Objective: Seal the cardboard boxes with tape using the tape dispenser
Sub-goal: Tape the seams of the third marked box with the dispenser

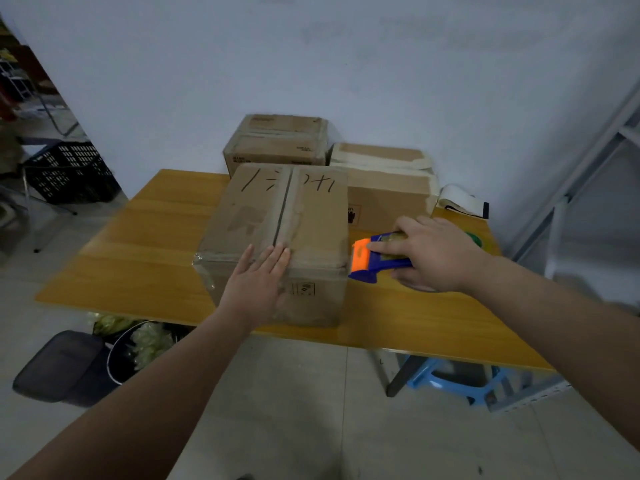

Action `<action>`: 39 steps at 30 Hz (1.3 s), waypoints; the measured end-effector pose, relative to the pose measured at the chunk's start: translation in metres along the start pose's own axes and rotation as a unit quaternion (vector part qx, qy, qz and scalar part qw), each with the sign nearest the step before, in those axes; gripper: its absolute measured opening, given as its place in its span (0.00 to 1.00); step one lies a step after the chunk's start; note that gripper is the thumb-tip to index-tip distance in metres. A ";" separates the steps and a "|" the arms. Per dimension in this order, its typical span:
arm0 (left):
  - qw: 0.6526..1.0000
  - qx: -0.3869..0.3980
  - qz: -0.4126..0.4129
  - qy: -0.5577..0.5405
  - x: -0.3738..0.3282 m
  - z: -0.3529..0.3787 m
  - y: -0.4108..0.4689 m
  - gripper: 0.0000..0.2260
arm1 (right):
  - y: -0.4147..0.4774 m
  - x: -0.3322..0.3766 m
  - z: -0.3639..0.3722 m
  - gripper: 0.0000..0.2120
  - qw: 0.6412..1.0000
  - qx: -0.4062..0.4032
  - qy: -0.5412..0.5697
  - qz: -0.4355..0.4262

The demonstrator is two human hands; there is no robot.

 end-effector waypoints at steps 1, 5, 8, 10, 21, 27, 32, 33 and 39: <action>1.000 0.001 -0.006 0.001 -0.005 -0.001 0.000 0.33 | 0.000 -0.003 0.002 0.28 1.000 0.001 0.010 0.005; 0.998 -0.037 0.016 -0.047 -0.045 -0.012 0.012 0.36 | 0.001 -0.003 0.010 0.27 0.998 0.015 0.049 0.019; 0.995 -0.038 0.051 -0.072 -0.072 -0.015 0.026 0.33 | 0.002 -0.009 0.012 0.27 0.997 0.027 0.072 0.033; 0.995 -0.030 0.044 -0.085 -0.076 -0.011 0.030 0.31 | 0.003 -0.010 0.011 0.27 0.998 0.024 0.061 0.025; 0.994 -0.049 0.017 -0.101 -0.075 -0.007 0.034 0.27 | -0.048 -0.048 0.011 0.29 1.000 0.009 -0.028 -0.008; 0.999 -0.046 0.025 -0.014 -0.088 -0.012 0.038 0.27 | -0.039 -0.041 0.025 0.28 0.999 0.016 -0.037 -0.001; 0.997 -0.065 0.028 -0.015 -0.083 -0.013 0.042 0.23 | -0.021 -0.024 0.047 0.27 0.998 0.048 -0.049 -0.012; 0.998 -0.061 0.026 -0.023 -0.083 -0.015 0.044 0.23 | -0.019 -0.022 0.050 0.27 0.997 0.051 -0.049 -0.012; 0.995 -0.080 0.027 -0.044 -0.085 -0.022 0.048 0.21 | -0.022 -0.021 0.071 0.27 0.999 0.030 -0.019 -0.007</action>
Point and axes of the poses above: each hand's wrist, its own y-axis towards the middle knuckle, its own z-axis out of the palm, x = y × z, the point moved 5 cm from there along y, towards the middle knuckle, and after that the axes turned 8 degrees about -x, right-handed, at the moved point
